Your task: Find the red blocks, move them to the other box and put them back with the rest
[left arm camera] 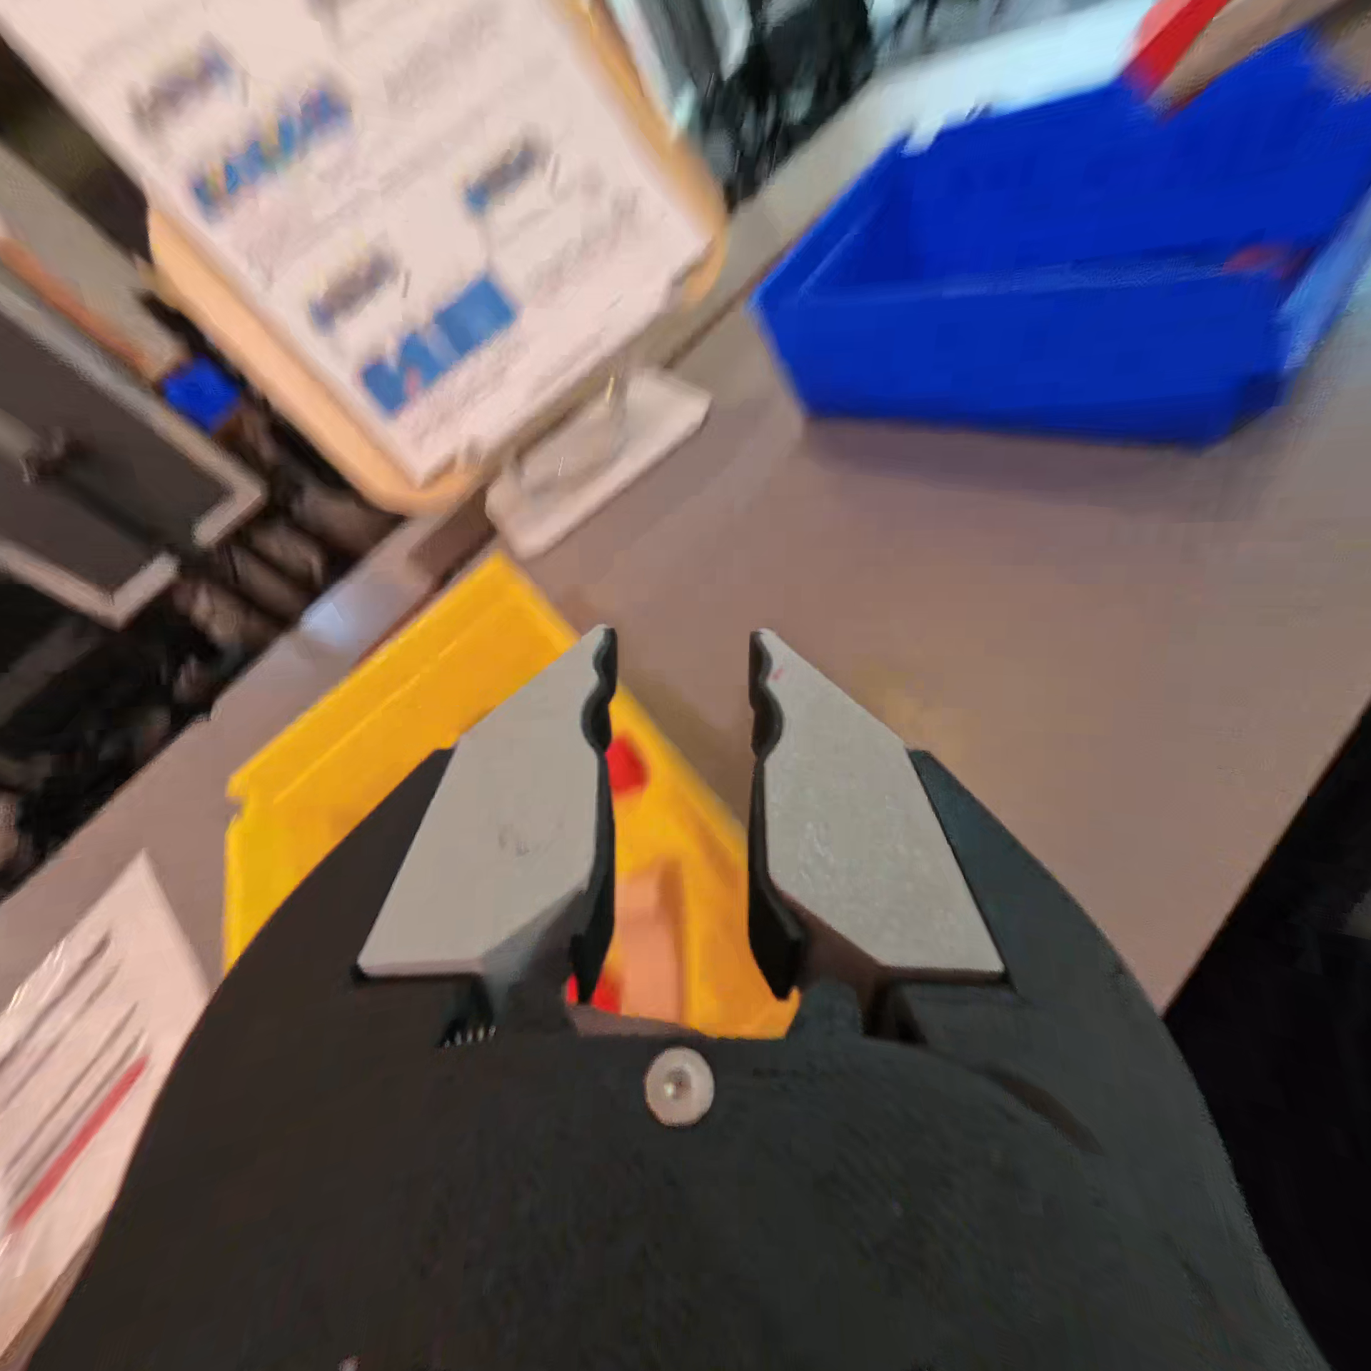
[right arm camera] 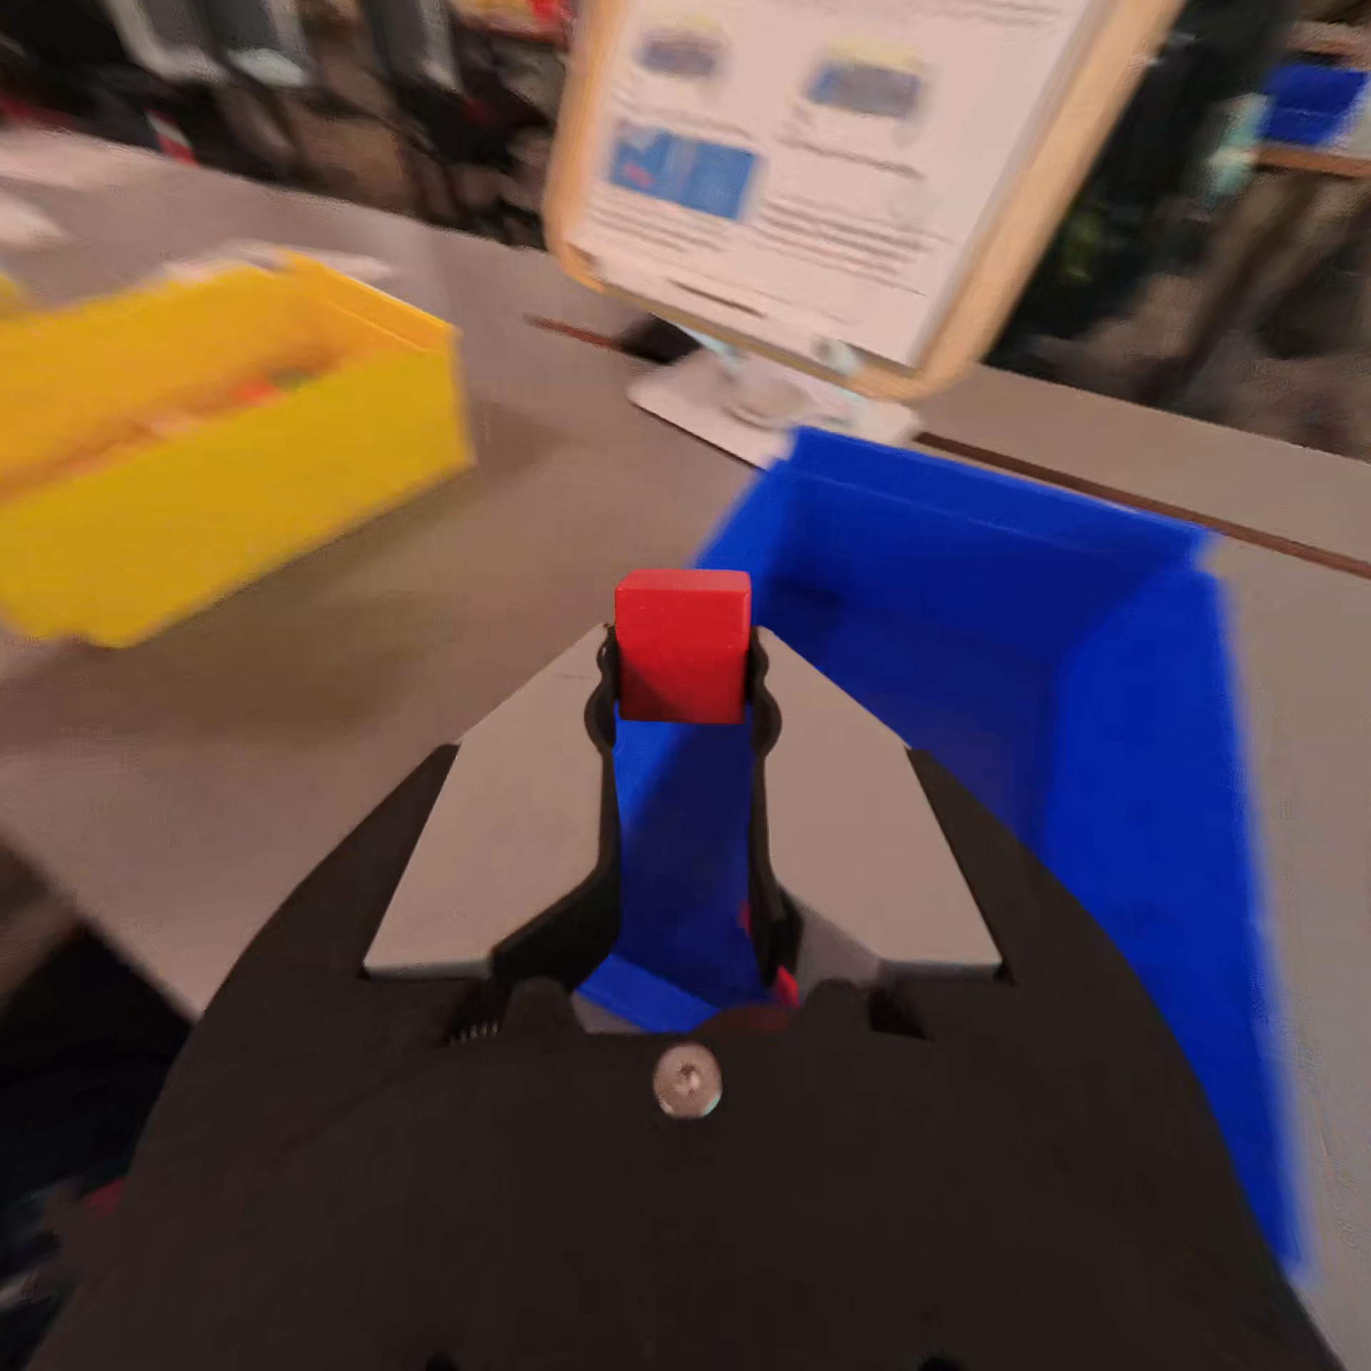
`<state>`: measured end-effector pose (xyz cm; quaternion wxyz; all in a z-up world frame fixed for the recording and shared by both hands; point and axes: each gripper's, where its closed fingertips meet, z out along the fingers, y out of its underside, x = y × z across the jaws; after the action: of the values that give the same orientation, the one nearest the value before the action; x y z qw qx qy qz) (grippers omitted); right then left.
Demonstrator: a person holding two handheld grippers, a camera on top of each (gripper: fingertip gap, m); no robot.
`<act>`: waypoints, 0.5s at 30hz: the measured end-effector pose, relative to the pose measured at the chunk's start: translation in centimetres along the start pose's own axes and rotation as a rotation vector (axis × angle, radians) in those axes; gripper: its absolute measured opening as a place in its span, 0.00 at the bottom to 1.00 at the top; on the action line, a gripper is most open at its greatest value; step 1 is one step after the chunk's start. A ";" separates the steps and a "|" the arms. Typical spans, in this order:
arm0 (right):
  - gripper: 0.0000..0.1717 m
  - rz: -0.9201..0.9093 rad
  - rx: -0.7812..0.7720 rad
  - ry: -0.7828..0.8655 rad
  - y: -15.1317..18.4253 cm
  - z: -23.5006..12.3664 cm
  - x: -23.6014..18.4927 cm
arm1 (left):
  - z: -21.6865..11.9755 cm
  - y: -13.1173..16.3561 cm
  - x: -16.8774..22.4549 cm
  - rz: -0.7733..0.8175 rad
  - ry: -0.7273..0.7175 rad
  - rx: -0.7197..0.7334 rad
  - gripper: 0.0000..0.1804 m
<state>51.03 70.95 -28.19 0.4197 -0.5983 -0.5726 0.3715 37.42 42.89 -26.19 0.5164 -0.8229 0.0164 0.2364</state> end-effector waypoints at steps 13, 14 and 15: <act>0.31 0.016 -0.261 0.050 6.1 3.2 3.4 | -0.1 19.9 -6.4 0.008 0.264 -0.822 0.23; 0.31 0.019 -0.246 0.036 5.7 2.9 3.1 | 0.1 20.4 -6.5 0.021 0.274 -0.841 0.23; 0.31 0.022 -0.232 0.023 5.4 2.6 2.8 | 0.2 21.1 -6.9 0.042 0.267 -0.865 0.22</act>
<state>50.79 73.94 -34.04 0.3499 -0.6532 -0.6005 0.3004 25.49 31.73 -41.24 0.1135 -0.9858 -0.0009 0.1235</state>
